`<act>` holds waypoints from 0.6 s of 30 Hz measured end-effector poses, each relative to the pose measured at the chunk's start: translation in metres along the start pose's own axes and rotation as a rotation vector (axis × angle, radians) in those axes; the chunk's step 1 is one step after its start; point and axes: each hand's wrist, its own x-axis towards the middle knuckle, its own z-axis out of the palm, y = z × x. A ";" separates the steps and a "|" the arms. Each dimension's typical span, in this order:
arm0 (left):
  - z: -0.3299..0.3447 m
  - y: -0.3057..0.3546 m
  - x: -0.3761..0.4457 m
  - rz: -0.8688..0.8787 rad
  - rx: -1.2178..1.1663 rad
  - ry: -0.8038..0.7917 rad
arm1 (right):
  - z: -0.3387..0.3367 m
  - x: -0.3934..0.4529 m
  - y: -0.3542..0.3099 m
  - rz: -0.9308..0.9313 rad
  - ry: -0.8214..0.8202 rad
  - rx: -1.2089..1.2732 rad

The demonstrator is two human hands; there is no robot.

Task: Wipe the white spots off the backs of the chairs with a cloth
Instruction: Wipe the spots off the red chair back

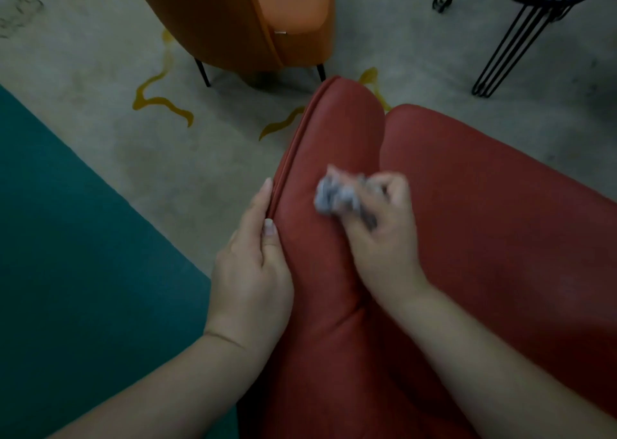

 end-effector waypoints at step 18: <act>0.001 -0.002 0.000 0.004 -0.001 0.014 | 0.013 0.025 -0.006 0.063 0.060 0.065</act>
